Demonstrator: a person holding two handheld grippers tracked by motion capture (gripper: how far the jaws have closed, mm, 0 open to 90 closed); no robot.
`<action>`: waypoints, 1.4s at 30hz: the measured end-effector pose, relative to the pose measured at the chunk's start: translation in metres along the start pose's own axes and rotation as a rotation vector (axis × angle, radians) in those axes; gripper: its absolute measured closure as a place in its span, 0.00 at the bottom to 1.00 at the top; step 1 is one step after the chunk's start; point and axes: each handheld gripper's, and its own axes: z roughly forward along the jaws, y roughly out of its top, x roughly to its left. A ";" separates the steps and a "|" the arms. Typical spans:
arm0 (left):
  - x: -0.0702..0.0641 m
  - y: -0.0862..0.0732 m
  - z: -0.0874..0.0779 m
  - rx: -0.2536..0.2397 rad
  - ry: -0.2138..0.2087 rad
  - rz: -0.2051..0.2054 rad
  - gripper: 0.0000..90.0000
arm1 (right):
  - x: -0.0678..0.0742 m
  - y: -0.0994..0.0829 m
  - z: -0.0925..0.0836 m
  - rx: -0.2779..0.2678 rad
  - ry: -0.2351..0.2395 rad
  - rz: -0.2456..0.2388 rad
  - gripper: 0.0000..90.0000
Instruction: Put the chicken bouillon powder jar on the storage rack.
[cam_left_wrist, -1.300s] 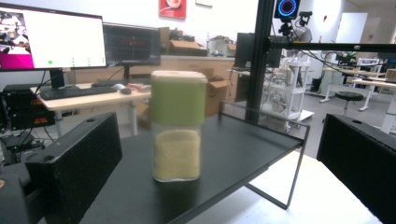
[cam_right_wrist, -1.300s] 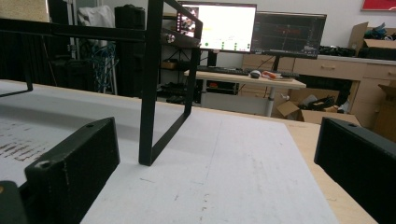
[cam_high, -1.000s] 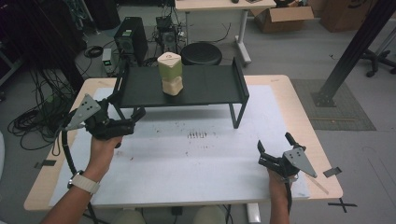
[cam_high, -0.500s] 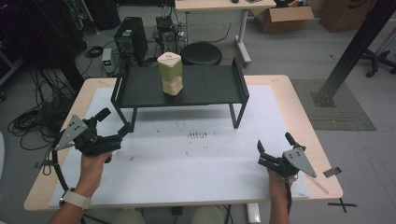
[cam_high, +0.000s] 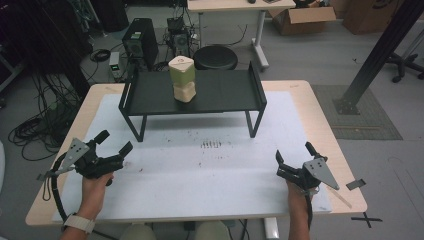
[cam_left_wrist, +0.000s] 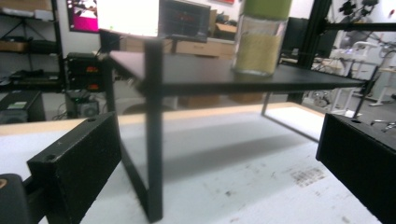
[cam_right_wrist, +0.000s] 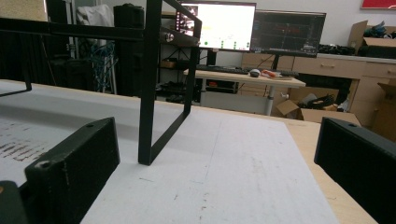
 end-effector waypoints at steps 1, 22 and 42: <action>0.000 0.000 0.000 0.000 0.000 0.000 0.01 | 0.000 0.000 0.000 0.000 0.000 0.000 0.00; 0.017 -0.045 -0.013 0.026 0.093 -0.024 0.02 | 0.001 0.000 0.001 0.011 0.001 -0.012 0.00; 0.004 -0.052 -0.018 -0.020 0.100 0.110 0.01 | 0.003 0.000 0.001 0.018 -0.003 -0.025 0.00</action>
